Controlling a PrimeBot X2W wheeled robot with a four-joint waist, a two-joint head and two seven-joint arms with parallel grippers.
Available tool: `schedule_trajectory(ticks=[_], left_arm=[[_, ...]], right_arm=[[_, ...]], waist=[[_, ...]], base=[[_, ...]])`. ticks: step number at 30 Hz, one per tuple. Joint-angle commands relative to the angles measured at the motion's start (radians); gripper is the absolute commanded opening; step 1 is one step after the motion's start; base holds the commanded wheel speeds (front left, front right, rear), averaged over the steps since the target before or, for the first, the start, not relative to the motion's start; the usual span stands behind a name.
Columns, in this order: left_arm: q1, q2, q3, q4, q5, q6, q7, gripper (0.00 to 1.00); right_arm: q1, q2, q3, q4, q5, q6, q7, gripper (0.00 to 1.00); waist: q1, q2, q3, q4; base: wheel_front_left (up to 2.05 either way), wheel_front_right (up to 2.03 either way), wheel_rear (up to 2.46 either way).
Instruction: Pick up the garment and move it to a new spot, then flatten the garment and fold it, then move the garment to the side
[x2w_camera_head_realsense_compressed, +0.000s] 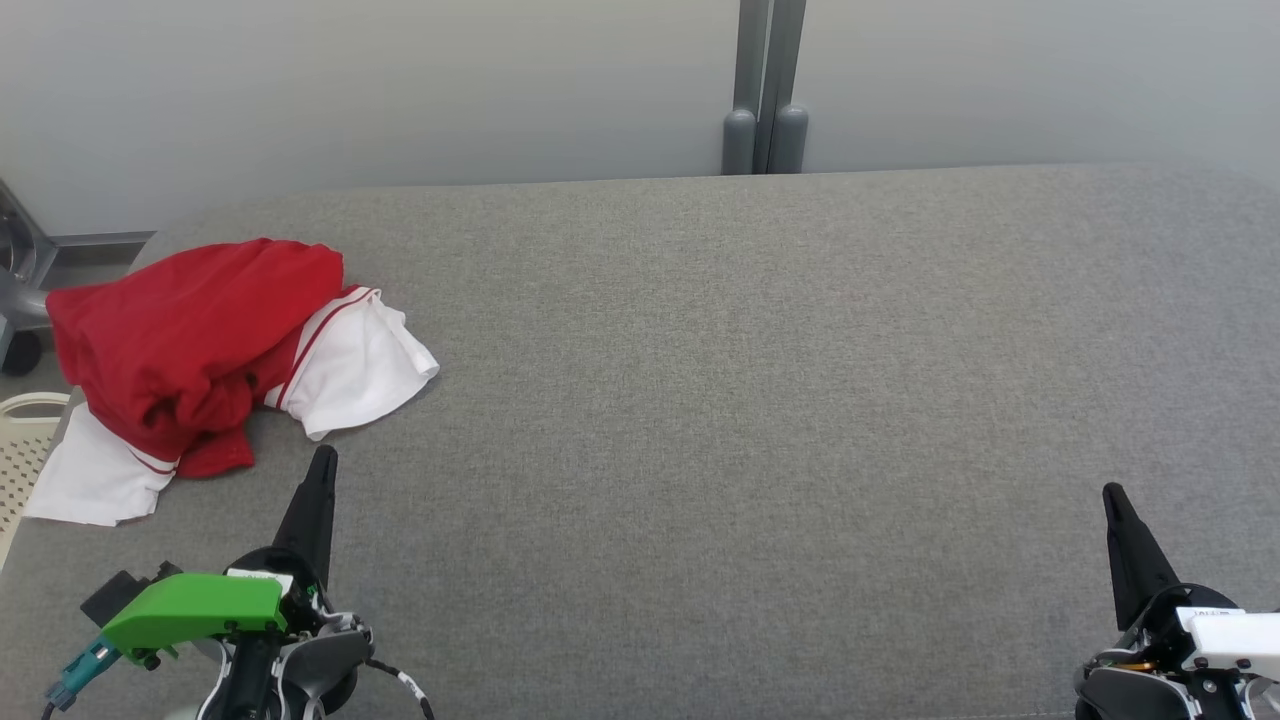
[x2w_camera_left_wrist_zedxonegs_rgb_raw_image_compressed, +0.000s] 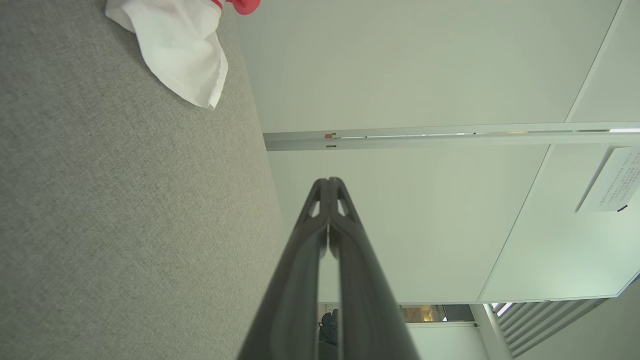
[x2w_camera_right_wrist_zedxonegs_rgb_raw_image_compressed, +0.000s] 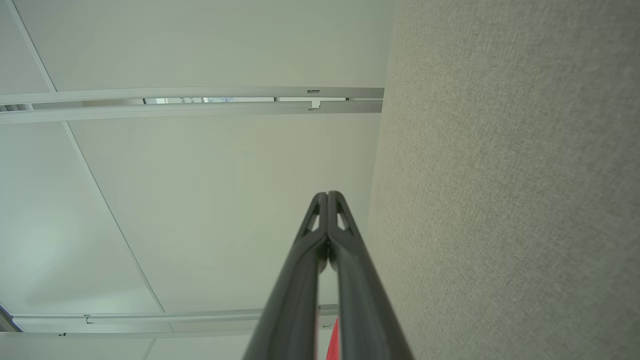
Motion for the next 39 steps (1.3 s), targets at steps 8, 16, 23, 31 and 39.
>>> schedule_trajectory(ticks=[8, 16, 23, 31, 39], left_arm=[[0.018, -0.003, -0.004, 0.020, 0.000, 0.001, -0.001, 1.00], [0.053, -0.003, -0.018, 0.024, 0.018, 0.001, -0.041, 1.00], [0.070, -0.002, -0.028, 0.027, 0.068, 0.002, -0.079, 1.00], [0.078, -0.001, -0.026, 0.032, 0.160, 0.015, -0.119, 1.00], [0.083, -0.001, -0.037, 0.037, 0.282, 0.028, -0.154, 1.00]], right_arm=[[0.005, 0.014, 0.005, 0.022, -0.001, 0.000, 0.000, 1.00], [-0.003, 0.033, 0.032, 0.047, -0.031, 0.000, -0.014, 1.00], [-0.019, 0.046, 0.046, 0.075, -0.087, 0.000, -0.028, 1.00], [-0.040, 0.059, 0.050, 0.104, -0.185, 0.000, -0.041, 1.00], [-0.068, 0.071, 0.072, 0.152, -0.314, 0.000, -0.054, 1.00]], waist=[[0.0000, 0.0000, 0.000, 0.000], [0.0000, 0.0000, -0.010, -0.003], [0.0000, 0.0000, -0.018, -0.005], [0.0000, 0.0000, -0.027, -0.005], [0.0000, 0.0000, -0.035, -0.006]], base=[[0.00, 0.00, 0.00], [0.00, 0.00, 0.00], [0.00, 0.00, 0.00], [0.00, 0.00, 0.00], [0.00, 0.00, 0.00]])
